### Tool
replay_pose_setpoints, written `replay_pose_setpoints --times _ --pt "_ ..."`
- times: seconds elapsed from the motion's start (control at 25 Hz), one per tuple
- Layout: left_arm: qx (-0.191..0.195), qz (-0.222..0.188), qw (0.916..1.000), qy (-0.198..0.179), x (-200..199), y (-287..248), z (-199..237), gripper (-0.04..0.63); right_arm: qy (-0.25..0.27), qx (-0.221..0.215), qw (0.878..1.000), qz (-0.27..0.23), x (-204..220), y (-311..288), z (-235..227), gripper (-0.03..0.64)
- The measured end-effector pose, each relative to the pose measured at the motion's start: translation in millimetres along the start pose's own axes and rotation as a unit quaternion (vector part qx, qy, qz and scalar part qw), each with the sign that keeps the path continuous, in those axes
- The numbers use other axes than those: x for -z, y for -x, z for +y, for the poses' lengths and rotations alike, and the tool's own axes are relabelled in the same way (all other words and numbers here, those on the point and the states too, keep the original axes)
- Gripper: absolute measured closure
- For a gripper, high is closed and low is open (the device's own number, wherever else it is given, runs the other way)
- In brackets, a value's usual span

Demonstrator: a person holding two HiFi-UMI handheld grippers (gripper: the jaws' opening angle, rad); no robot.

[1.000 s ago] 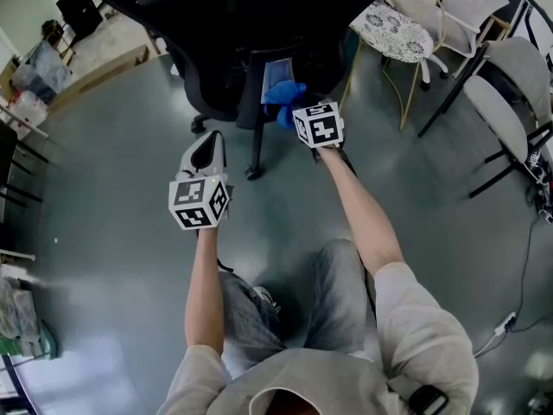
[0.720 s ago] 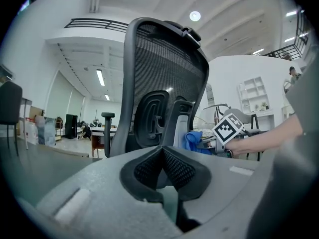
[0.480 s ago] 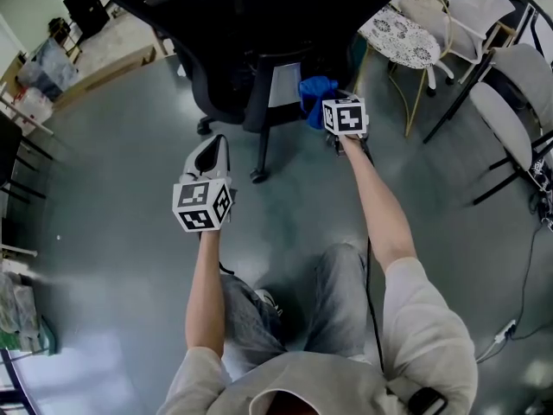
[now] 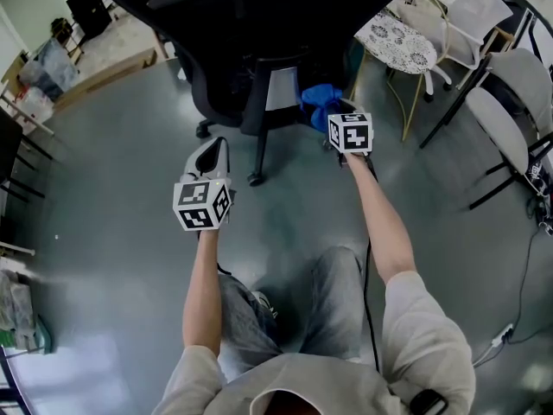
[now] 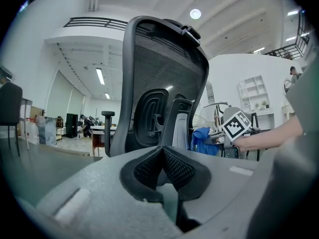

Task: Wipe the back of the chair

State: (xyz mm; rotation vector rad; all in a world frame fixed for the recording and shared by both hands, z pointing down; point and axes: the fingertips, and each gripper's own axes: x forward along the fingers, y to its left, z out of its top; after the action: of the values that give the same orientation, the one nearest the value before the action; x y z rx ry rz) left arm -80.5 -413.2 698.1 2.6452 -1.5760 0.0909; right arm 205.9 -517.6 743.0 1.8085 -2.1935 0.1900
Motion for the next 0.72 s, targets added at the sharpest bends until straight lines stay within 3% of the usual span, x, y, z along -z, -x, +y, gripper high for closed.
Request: replay_pose_setpoints --times 0.28,0.44,0.72 --pt "-0.005 0.003 0.9999 -0.011 0.6 2.6 -6.1 0.591 -0.002 -0.015 0.999 -0.047 -3.0 55.7 20.7 0.549" --pt "-0.001 0.009 0.9999 -0.014 4.5 3.5 -13.9 0.591 0.028 -0.021 0.997 -0.064 -3.0 78.6 37.8 0.549" --pt "-0.006 0.016 0.9996 -0.021 13.6 7.3 -15.7 0.591 -0.003 -0.034 0.996 -0.086 -5.4 89.7 53.8 0.549"
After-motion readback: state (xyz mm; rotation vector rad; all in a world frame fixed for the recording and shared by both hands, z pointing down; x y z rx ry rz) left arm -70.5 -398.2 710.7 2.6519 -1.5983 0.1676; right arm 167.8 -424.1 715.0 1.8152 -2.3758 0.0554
